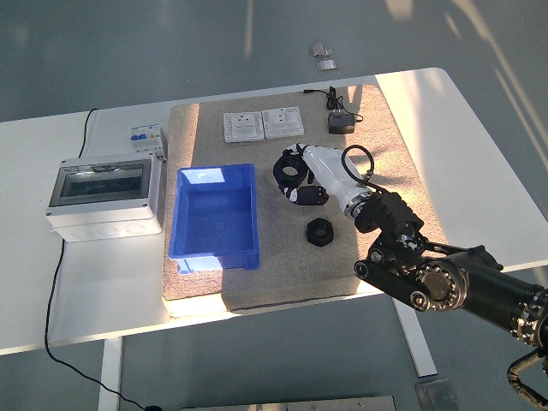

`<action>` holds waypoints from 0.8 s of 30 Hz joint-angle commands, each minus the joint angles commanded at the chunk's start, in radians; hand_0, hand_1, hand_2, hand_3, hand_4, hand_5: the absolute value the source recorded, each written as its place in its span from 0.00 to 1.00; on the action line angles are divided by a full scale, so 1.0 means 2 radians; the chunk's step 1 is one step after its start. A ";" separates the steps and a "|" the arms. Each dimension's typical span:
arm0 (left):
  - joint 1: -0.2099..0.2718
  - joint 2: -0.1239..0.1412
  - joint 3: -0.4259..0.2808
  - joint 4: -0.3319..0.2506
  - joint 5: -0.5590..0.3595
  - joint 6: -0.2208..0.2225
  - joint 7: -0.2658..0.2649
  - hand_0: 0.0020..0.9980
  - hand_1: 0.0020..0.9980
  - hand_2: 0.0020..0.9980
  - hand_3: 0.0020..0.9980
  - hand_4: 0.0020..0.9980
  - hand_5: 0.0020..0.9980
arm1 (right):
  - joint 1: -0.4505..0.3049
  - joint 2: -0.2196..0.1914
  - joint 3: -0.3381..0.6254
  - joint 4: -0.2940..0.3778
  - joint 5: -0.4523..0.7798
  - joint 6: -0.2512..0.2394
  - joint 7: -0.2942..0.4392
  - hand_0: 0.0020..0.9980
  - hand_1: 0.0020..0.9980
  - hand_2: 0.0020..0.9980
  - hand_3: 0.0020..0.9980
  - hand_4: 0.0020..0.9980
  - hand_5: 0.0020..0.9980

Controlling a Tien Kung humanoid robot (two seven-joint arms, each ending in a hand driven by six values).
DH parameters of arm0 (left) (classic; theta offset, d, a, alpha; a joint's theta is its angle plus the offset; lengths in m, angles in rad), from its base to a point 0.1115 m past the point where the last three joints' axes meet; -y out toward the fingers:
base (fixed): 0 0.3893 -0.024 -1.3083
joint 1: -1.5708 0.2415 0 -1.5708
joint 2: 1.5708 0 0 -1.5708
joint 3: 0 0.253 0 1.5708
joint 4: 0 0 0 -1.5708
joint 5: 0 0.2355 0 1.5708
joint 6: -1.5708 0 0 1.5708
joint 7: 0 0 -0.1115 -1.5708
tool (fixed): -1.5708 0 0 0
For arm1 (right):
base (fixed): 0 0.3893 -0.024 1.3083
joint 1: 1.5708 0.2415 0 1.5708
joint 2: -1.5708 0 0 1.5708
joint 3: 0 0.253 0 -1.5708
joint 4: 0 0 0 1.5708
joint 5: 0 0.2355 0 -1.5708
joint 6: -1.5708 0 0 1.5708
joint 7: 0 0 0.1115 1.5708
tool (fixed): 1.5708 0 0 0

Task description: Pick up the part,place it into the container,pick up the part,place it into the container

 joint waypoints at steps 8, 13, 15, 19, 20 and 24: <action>0.002 0.000 0.005 0.000 -0.007 -0.001 -0.003 0.66 0.63 0.57 0.54 0.50 0.51 | -0.006 -0.013 0.008 0.080 -0.009 -0.036 0.015 0.70 0.36 0.43 0.64 0.40 0.06; 0.002 0.000 0.007 0.000 -0.011 0.001 -0.005 0.66 0.63 0.57 0.54 0.50 0.51 | -0.004 -0.013 -0.017 0.121 0.004 -0.056 0.032 0.70 0.36 0.43 0.63 0.39 0.06; 0.001 0.000 0.006 0.000 -0.010 0.001 -0.005 0.66 0.63 0.57 0.54 0.49 0.52 | -0.002 -0.012 -0.034 0.127 0.011 -0.053 0.035 0.70 0.36 0.42 0.62 0.34 0.04; 0.000 0.000 0.006 0.000 -0.011 0.001 -0.005 0.66 0.63 0.57 0.54 0.49 0.52 | 0.003 -0.010 -0.057 0.130 0.017 -0.041 0.037 0.70 0.36 0.42 0.62 0.34 0.04; 0.000 0.000 0.006 0.000 -0.011 0.001 -0.005 0.66 0.63 0.57 0.54 0.49 0.52 | 0.004 -0.010 -0.061 0.129 0.017 -0.039 0.037 0.70 0.36 0.42 0.62 0.34 0.04; -0.001 0.000 0.005 0.000 -0.009 0.001 -0.004 0.66 0.63 0.57 0.54 0.50 0.53 | 0.008 -0.008 -0.070 0.124 0.017 -0.034 0.036 0.71 0.36 0.41 0.61 0.33 0.02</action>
